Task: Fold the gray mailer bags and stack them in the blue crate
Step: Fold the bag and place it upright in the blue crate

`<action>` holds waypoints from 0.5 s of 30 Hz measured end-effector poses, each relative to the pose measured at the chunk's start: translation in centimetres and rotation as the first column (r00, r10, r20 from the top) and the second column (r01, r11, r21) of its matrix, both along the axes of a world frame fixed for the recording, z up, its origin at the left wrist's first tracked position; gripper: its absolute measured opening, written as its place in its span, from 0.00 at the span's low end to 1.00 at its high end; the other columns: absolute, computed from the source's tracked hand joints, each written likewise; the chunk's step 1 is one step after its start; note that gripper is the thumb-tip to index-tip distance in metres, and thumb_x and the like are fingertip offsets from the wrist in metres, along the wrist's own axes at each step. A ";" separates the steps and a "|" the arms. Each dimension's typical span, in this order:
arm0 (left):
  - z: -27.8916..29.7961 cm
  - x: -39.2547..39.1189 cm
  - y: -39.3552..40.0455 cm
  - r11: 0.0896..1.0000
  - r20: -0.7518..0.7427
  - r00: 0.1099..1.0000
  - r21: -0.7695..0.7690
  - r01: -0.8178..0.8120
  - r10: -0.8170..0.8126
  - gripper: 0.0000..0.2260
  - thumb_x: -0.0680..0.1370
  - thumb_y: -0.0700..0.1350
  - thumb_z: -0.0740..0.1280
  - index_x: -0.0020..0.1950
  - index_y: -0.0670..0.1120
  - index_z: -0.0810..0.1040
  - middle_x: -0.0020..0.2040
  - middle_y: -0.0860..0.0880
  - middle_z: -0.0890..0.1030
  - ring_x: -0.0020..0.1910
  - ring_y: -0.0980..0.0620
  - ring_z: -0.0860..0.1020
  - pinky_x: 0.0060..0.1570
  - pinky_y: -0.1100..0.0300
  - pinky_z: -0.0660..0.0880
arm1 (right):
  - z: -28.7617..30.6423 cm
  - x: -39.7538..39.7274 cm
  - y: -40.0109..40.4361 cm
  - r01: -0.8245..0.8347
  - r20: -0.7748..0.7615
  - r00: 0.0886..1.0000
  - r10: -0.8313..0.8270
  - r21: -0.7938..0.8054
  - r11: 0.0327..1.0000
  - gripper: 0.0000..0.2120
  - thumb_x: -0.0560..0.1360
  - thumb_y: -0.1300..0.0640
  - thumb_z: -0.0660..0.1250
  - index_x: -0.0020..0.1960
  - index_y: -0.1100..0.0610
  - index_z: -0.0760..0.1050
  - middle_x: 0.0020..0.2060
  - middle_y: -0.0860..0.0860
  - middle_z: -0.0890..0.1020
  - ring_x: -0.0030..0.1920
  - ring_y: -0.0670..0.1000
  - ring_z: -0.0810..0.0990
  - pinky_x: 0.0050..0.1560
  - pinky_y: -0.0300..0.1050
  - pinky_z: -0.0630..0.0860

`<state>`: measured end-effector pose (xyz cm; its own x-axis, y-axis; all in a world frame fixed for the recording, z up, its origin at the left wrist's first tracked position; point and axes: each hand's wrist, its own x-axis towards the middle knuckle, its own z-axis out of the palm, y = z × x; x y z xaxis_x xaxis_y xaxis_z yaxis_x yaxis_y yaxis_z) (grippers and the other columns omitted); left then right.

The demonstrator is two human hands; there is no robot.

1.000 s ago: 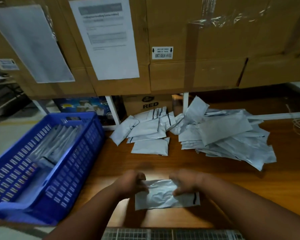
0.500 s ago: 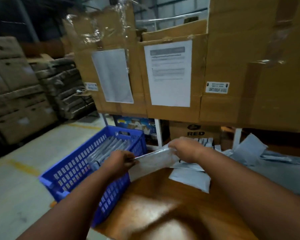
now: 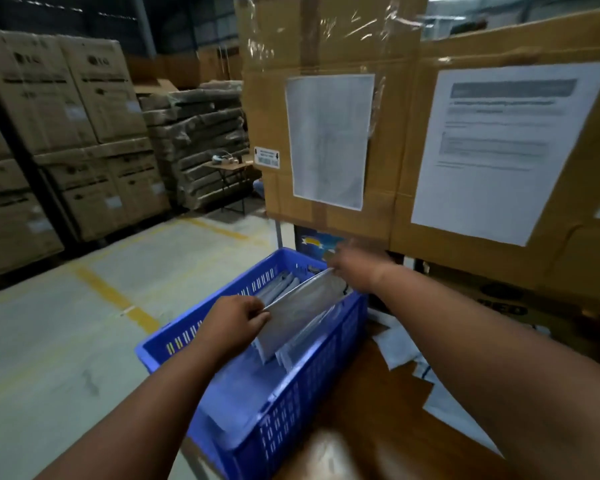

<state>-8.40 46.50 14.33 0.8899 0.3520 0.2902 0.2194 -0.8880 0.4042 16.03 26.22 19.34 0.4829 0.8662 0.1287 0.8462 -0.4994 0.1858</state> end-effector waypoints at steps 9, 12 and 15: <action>-6.5 5.4 1.9 0.985 -0.221 0.960 -0.038 0.167 -0.172 0.17 0.78 0.54 0.72 0.35 0.48 0.72 0.35 0.50 0.80 0.37 0.49 0.79 0.40 0.54 0.75 | -4.2 4.9 7.1 0.034 -0.030 0.998 -0.054 -0.468 0.883 0.14 0.78 0.52 0.66 0.62 0.47 0.83 0.62 0.52 0.83 0.59 0.58 0.82 0.53 0.48 0.76; -8.1 7.3 1.0 0.984 -0.305 0.936 -0.018 0.176 -0.173 0.15 0.76 0.54 0.71 0.36 0.47 0.72 0.38 0.48 0.81 0.41 0.46 0.79 0.41 0.53 0.76 | -6.4 5.6 7.6 0.031 0.077 0.997 0.017 -0.580 0.814 0.08 0.77 0.50 0.64 0.50 0.51 0.79 0.52 0.54 0.83 0.50 0.58 0.80 0.58 0.52 0.79; -9.6 8.7 0.6 0.986 -0.360 0.920 0.004 0.166 -0.153 0.14 0.74 0.56 0.70 0.43 0.45 0.79 0.45 0.45 0.84 0.48 0.41 0.82 0.43 0.52 0.78 | -8.5 5.8 8.1 0.037 0.038 0.999 -0.017 -0.632 0.774 0.04 0.81 0.58 0.66 0.53 0.55 0.80 0.54 0.56 0.83 0.50 0.59 0.82 0.54 0.54 0.83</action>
<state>0.26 47.11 4.68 0.9801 0.1922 -0.0486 0.1980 -0.9350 0.2942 21.80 34.36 10.84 0.5124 0.7436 -0.4295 0.8234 -0.2837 0.4914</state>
